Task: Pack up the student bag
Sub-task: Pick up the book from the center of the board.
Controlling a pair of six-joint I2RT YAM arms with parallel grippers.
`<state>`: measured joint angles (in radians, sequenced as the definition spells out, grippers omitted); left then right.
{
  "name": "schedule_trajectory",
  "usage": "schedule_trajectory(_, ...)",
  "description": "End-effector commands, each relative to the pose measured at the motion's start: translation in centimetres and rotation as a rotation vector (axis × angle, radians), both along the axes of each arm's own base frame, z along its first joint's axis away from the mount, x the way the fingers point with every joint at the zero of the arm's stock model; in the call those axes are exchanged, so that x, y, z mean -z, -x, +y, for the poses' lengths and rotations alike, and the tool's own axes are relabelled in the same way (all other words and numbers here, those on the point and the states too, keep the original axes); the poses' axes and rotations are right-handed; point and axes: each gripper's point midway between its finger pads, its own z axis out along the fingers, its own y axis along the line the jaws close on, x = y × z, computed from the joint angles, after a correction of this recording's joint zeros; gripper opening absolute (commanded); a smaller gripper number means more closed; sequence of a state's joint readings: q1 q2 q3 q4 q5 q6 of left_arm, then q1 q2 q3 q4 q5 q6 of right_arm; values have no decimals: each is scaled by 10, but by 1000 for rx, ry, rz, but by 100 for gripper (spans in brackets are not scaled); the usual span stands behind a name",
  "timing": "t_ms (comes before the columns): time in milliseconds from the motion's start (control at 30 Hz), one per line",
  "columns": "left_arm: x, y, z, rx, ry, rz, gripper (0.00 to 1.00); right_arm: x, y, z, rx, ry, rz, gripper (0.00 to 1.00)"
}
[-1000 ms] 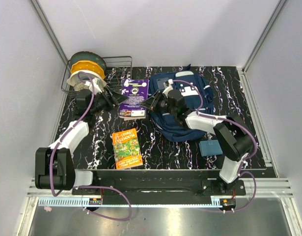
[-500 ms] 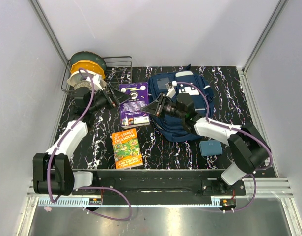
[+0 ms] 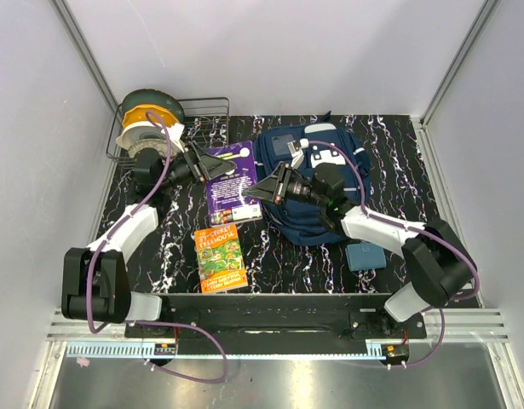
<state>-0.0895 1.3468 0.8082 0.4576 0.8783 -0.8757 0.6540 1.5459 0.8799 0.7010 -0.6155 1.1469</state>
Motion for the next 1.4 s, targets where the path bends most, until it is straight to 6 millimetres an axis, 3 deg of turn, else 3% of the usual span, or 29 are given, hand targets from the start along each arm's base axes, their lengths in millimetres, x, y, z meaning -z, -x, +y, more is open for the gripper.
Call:
schedule_trajectory(0,-46,17,-12,133,95,-183,82,-41,15,0,-60,-113,-125,0)
schedule_trajectory(33,-45,18,-13,141,103,-179,74,-40,14,0,-54,-107,-121,0)
schedule_trajectory(67,-46,19,-14,148,108,-182,56,-37,12,0,-48,-99,-117,0)
schedule_trajectory(133,-48,21,-13,146,115,-184,35,-29,6,1,-27,-56,-102,0)
schedule_trajectory(167,-51,22,-13,142,116,-195,10,-27,4,1,-15,-40,-100,0)
schedule_trajectory(233,-50,22,-12,134,108,-194,0,-16,-3,-1,29,20,-82,1)
schedule_trajectory(267,-53,21,-11,117,106,-204,0,-19,-4,-5,52,31,-88,6)
schedule_trajectory(333,-50,18,-9,80,85,-190,0,-12,-12,-10,108,86,-78,27)
schedule_trajectory(367,-55,13,-4,19,77,-195,0,-18,-12,-15,128,89,-91,37)
schedule_trajectory(400,-50,9,-1,-20,57,-169,0,-17,-15,-18,160,104,-98,56)
schedule_trajectory(533,-61,-3,14,-175,71,-162,0,-17,-17,-35,249,136,-85,77)
schedule_trajectory(567,-66,-9,19,-223,85,-159,0,-22,-15,-40,268,133,-87,77)
schedule_trajectory(800,-93,-35,29,-348,277,-91,0,7,-11,-73,442,123,61,79)
schedule_trajectory(833,-95,-36,27,-349,288,-94,0,0,-11,-73,450,83,53,80)
schedule_trajectory(967,-98,-45,26,-398,334,-77,0,3,-9,-70,468,63,91,80)
schedule_trajectory(1100,-94,-43,9,-392,353,-45,0,0,-10,-57,452,38,59,80)
schedule_trajectory(1133,-93,-40,1,-379,354,-41,0,-12,-11,-55,445,-9,28,80)
schedule_trajectory(1233,-87,-39,-5,-390,359,-17,0,-18,-14,-52,443,-58,-5,80)
schedule_trajectory(1367,-86,-35,-9,-376,374,-8,0,-7,-22,-47,455,-29,27,80)
